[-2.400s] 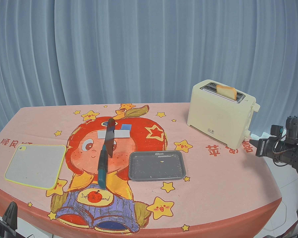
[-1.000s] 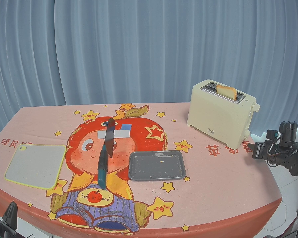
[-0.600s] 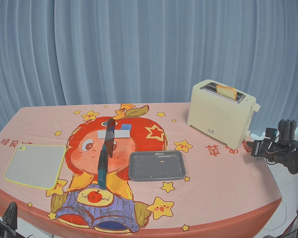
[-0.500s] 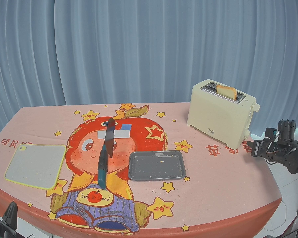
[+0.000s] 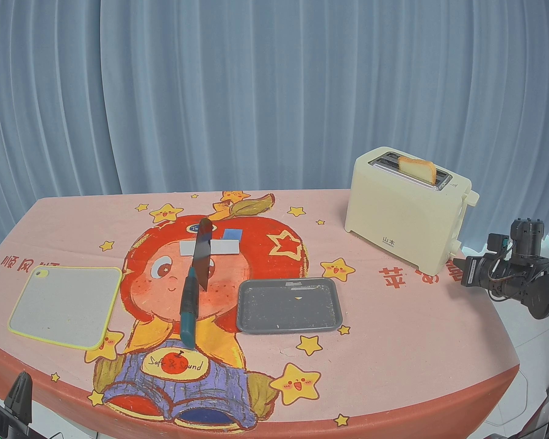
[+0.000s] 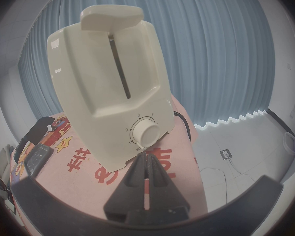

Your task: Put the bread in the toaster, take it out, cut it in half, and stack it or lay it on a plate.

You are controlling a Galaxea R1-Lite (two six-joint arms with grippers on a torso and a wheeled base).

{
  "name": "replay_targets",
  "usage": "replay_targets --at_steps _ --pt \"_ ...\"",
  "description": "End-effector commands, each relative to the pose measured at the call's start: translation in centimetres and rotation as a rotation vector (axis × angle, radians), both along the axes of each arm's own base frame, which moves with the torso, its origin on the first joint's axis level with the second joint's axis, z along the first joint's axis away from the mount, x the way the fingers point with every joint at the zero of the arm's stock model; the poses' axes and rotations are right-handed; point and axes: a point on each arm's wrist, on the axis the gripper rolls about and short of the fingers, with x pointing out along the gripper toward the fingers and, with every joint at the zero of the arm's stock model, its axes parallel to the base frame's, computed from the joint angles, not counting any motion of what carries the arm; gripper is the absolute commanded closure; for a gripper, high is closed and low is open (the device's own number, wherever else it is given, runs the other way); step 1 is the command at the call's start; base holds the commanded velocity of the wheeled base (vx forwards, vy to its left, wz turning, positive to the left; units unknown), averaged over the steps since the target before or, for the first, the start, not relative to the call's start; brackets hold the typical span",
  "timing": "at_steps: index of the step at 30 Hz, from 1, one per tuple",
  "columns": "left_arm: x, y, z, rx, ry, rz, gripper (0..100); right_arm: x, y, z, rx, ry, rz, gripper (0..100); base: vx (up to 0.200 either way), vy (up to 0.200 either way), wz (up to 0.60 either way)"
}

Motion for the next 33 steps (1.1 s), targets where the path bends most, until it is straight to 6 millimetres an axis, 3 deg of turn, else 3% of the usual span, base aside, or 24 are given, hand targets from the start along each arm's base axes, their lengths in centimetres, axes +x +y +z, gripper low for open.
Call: replay_targets --at_steps 1,33 --pt "0.01 0.00 -0.52 0.001 0.001 0.002 100 0.00 0.05 0.17 0.000 -0.006 0.002 100 0.000 0.000 0.00" --pt "0.01 0.00 -0.52 -0.001 0.001 0.002 100 -0.20 0.67 0.75 -0.020 -0.072 -0.010 100 0.000 0.000 0.00"
